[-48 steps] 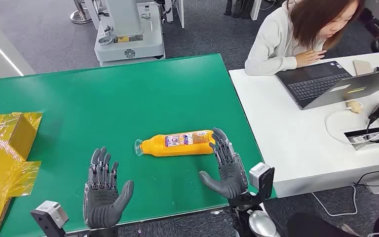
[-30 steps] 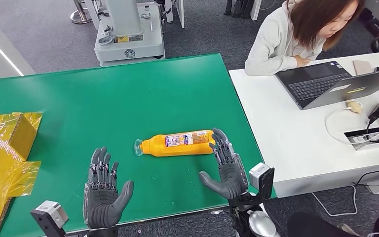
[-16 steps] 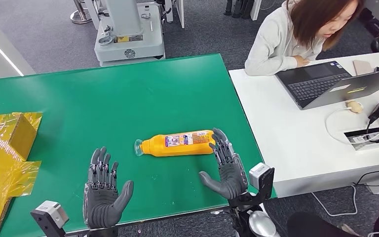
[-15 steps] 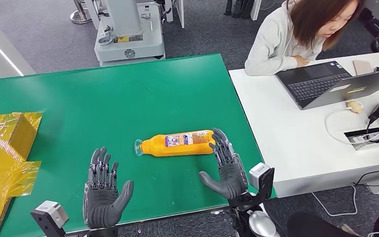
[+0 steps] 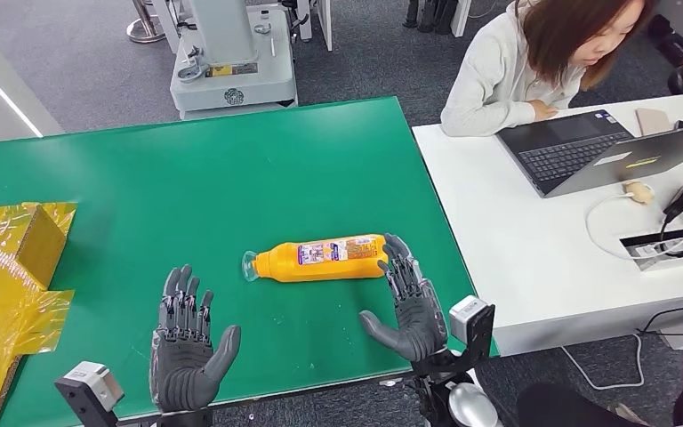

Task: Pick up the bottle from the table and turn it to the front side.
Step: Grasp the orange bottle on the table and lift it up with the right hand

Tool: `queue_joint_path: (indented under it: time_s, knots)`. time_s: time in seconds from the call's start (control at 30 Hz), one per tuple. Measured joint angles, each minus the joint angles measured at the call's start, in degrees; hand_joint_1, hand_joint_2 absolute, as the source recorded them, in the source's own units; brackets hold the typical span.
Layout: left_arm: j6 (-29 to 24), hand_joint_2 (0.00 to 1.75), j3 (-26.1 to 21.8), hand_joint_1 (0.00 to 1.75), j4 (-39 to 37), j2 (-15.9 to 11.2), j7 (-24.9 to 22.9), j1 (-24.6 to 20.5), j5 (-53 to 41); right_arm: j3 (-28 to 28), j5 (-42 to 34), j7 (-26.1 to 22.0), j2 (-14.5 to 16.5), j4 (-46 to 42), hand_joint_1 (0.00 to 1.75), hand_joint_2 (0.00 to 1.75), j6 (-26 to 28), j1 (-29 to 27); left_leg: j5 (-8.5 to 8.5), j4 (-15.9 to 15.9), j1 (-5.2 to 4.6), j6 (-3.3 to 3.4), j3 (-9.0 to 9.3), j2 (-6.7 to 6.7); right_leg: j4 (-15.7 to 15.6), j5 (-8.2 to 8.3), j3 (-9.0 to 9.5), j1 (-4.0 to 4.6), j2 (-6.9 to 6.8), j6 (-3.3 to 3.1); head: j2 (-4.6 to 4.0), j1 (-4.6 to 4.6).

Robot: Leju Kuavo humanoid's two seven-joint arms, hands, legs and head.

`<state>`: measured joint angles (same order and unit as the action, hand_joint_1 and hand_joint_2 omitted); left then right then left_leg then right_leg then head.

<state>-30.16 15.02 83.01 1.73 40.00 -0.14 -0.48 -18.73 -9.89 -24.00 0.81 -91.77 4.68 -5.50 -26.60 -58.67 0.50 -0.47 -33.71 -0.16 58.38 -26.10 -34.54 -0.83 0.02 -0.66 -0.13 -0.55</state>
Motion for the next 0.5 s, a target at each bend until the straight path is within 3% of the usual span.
queue_joint_path:
  time_s: [0.17,0.5]
  knots:
    - [0.1,1.75,0.1,0.00,0.0,0.0,0.0,-0.3,0.2,0.0,4.7,0.0,-0.1,-0.3,0.00,1.75,1.7,0.2,0.00,0.0,0.00,0.00,0.01,0.01,0.0,0.00,-0.01,0.00,0.01,0.00,0.00,0.01]
    - [3.2,1.75,2.0,0.00,-1.4,1.9,-1.6,-3.5,-0.8,-1.4,35.0,5.4,-3.3,4.6,0.00,1.75,11.5,9.2,0.06,0.0,-0.01,0.02,0.03,0.07,0.0,0.08,0.03,0.00,0.06,-0.01,0.00,0.00]
